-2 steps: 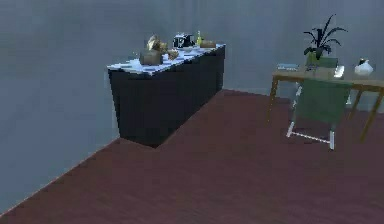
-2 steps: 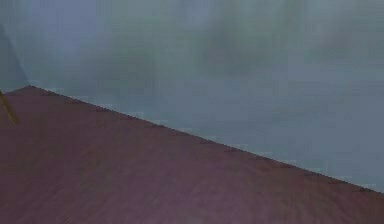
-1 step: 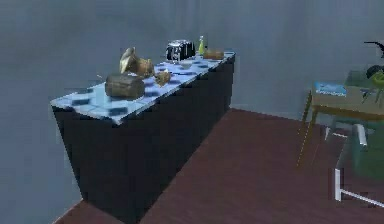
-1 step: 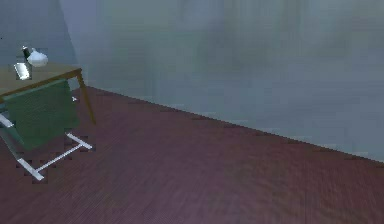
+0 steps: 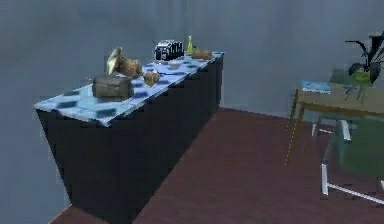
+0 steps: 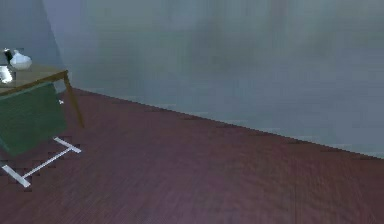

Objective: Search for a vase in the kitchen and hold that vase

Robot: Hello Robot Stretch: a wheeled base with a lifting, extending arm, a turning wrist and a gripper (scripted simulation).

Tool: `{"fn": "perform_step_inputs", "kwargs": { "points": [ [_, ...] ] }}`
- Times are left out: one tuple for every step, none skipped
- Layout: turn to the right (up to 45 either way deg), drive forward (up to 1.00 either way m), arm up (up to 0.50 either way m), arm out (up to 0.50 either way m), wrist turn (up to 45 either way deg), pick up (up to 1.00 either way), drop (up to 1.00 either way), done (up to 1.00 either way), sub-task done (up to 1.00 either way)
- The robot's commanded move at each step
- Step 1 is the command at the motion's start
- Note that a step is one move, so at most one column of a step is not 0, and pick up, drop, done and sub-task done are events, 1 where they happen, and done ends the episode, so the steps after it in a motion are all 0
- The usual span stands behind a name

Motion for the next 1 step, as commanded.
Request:
{"fn": "perform_step_inputs", "kwargs": {
  "points": [
    [0.0, 0.65, 0.0, 0.0, 0.0, 0.0, 0.0, 0.0, 0.0]
  ]
}}
